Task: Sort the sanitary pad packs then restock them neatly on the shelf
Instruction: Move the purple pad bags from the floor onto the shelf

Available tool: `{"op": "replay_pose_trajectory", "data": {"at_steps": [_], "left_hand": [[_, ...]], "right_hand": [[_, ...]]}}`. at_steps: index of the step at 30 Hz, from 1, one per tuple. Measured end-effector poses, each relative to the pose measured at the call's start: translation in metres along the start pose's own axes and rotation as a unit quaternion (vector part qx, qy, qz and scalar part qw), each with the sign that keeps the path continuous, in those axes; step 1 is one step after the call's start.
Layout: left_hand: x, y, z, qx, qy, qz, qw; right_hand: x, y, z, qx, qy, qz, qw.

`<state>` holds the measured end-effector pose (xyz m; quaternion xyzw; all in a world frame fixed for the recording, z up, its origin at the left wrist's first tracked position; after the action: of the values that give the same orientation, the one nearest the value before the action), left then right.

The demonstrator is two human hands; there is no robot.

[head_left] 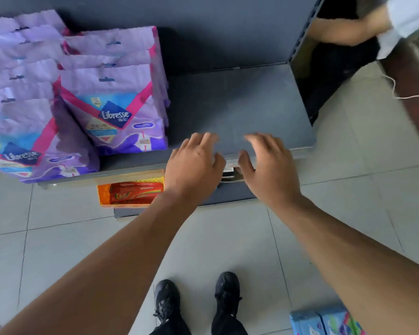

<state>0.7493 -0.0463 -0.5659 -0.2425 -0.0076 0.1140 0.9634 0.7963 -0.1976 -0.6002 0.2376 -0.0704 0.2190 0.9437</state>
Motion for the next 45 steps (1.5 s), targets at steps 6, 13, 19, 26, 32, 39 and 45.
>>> {"op": "replay_pose_trajectory", "data": {"at_steps": [6,13,19,26,32,39,45], "left_hand": [[0.007,-0.107,-0.071,0.015,0.125,-0.069,0.990],[0.001,-0.192,-0.177,0.051,0.283,-0.188,0.939],[-0.032,-0.252,-0.262,0.073,0.370,-0.269,0.886],[-0.074,-0.309,-0.400,0.118,0.443,-0.291,0.839],[-0.103,-0.341,-0.555,0.143,0.488,-0.280,0.814],[-0.115,-0.327,-0.701,0.164,0.529,-0.215,0.804],[-0.117,-0.299,-0.783,0.109,0.569,-0.142,0.803]], "right_hand": [[-0.068,-0.104,0.049,-0.043,-0.003,-0.147,0.988],[-0.161,-0.191,0.061,-0.031,-0.001,-0.354,0.935],[-0.238,-0.256,0.057,0.054,0.007,-0.552,0.832],[-0.343,-0.377,0.034,0.134,0.018,-0.692,0.709],[-0.409,-0.484,-0.032,0.196,-0.006,-0.749,0.633],[-0.467,-0.561,-0.118,0.251,-0.027,-0.781,0.571],[-0.490,-0.601,-0.168,0.279,-0.045,-0.813,0.510]]}}
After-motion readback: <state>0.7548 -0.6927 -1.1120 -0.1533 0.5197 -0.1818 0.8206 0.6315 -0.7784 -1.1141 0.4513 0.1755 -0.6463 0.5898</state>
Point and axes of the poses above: each hand's wrist, its own x-axis towards the middle knuckle, its own z-axis out of the back of the hand, y = z × x, the point moved 1 cm from there along x, towards the middle knuckle
